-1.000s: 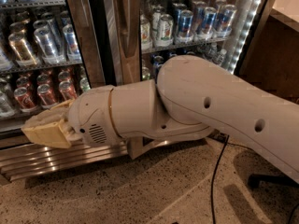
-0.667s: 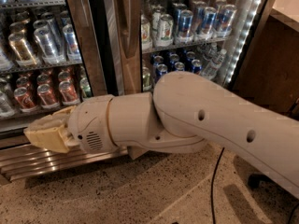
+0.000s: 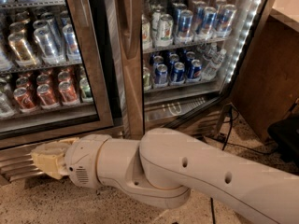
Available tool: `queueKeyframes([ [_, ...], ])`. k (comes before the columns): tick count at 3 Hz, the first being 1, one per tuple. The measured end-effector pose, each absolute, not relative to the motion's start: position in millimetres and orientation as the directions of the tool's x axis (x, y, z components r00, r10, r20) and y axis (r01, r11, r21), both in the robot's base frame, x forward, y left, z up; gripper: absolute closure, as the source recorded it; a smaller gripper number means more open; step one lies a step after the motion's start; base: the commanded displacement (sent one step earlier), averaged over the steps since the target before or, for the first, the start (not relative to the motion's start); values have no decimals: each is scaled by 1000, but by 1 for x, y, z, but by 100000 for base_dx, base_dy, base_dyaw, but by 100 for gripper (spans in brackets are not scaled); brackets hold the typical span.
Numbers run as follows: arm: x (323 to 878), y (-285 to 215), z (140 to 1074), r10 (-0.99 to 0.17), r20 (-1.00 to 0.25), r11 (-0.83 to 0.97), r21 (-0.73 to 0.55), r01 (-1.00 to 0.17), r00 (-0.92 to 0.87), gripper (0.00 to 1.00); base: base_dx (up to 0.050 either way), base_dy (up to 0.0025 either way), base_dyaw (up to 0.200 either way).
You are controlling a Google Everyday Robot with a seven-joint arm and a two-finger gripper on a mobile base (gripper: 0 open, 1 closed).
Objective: Open right fridge door
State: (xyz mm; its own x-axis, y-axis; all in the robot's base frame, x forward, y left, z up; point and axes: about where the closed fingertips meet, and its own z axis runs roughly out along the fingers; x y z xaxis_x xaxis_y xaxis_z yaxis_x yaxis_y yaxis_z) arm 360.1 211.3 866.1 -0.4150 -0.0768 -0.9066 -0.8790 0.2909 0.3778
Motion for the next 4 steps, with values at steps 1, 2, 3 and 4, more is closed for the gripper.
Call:
queueKeyframes([
  [1, 363, 219, 847, -1, -883, 332, 443, -833, -470, 100, 0, 0, 0],
  [2, 395, 212, 826, 64, -864, 385, 484, -786, -500, 100, 0, 0, 0],
  [3, 442, 202, 781, 94, -834, 480, 516, -709, -544, 100, 0, 0, 0],
  [4, 442, 202, 781, 94, -834, 480, 516, -709, -544, 100, 0, 0, 0],
])
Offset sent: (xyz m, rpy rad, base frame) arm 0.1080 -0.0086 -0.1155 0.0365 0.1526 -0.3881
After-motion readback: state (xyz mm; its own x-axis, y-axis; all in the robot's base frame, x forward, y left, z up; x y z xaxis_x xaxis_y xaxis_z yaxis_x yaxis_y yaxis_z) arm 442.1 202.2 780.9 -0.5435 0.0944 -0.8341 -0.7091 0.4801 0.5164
